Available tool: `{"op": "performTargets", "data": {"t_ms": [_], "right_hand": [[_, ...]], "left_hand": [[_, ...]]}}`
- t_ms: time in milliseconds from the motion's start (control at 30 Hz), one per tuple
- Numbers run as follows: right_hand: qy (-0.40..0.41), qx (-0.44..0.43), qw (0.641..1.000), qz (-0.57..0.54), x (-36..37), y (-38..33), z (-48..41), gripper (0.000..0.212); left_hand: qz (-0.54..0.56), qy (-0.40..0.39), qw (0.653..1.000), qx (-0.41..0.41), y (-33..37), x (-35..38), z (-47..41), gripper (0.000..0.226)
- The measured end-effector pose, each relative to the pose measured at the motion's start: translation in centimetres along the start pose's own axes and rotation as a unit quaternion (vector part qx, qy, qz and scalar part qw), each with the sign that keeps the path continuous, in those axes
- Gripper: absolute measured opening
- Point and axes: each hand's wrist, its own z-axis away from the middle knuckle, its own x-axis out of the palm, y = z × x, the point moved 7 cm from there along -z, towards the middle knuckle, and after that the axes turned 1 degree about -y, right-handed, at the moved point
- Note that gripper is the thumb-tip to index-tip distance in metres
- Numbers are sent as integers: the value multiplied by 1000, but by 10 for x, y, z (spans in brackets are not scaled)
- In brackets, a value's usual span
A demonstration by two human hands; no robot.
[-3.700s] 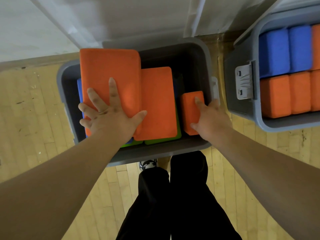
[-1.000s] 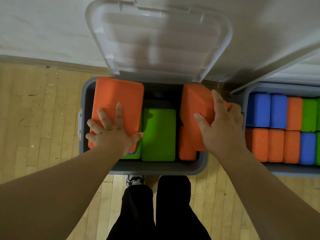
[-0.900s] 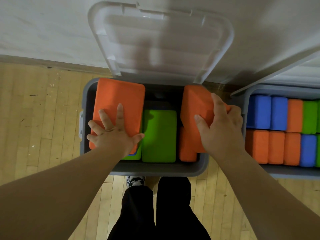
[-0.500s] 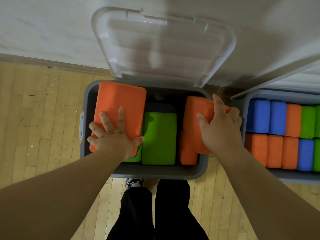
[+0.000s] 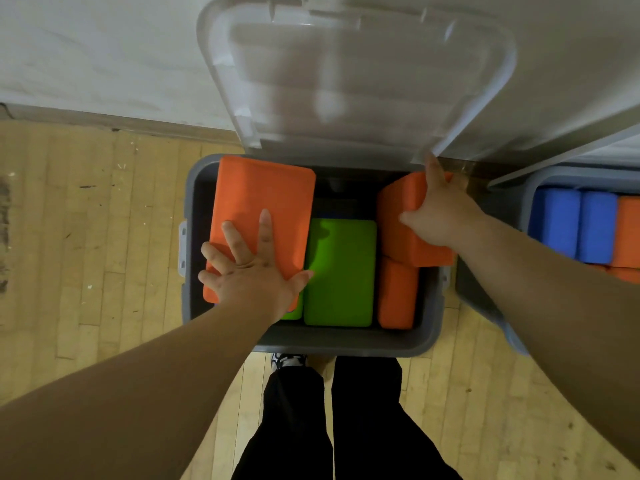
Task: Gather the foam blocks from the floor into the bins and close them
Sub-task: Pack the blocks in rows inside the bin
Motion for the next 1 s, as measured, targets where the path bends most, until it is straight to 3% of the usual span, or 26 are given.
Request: {"op": "performTargets", "data": {"t_ms": [167, 500, 633, 800, 1000], "right_hand": [[35, -21, 998, 53, 4, -7, 15, 103], [-14, 5, 998, 59, 30, -17, -31, 108], [61, -31, 993, 92, 17, -11, -5, 107], [-31, -61, 995, 73, 48, 13, 12, 108], [-29, -50, 997, 49, 70, 41, -1, 110]], "left_hand": [[3, 17, 1000, 7, -1, -3, 2, 126], [-12, 11, 1000, 5, -1, -3, -1, 125], [-7, 15, 1000, 7, -1, -1, -1, 125], [-8, 24, 1000, 12, 1, -1, -1, 124], [-12, 16, 1000, 11, -1, -2, -1, 124]]}}
